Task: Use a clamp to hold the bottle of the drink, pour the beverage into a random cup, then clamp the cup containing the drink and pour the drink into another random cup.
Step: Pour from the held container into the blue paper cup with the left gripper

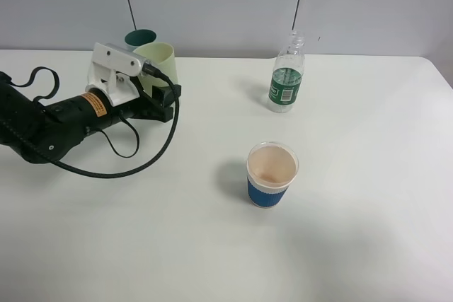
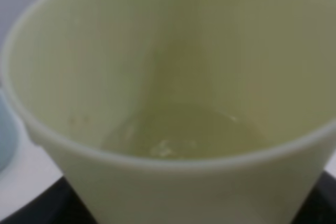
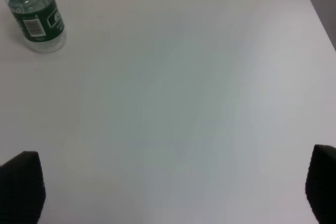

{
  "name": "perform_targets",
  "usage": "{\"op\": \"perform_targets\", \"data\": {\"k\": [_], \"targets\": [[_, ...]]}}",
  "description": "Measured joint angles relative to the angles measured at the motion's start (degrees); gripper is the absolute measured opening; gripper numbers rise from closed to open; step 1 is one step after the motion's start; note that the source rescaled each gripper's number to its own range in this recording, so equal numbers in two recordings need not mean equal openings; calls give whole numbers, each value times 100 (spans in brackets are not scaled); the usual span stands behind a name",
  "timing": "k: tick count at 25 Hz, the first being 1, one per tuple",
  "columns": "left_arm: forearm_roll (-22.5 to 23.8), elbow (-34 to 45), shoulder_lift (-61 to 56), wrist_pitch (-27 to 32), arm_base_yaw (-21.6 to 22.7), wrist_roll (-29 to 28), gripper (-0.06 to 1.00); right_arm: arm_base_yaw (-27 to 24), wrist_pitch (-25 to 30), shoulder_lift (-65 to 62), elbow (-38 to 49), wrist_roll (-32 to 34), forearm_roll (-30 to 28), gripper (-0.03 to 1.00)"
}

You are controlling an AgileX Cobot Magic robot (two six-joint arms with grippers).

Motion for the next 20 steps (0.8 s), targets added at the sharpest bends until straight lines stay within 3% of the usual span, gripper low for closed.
{"op": "perform_targets", "data": {"k": [11,14,20], "targets": [[-961,377,-792,262,-95,261,5,0,0,0,0,0,0,100],[-1627,377,-905,531,-409,603,5,0,0,0,0,0,0,100],[-3151,377,-955,714,-1256,2056,5,0,0,0,0,0,0,100]]}}
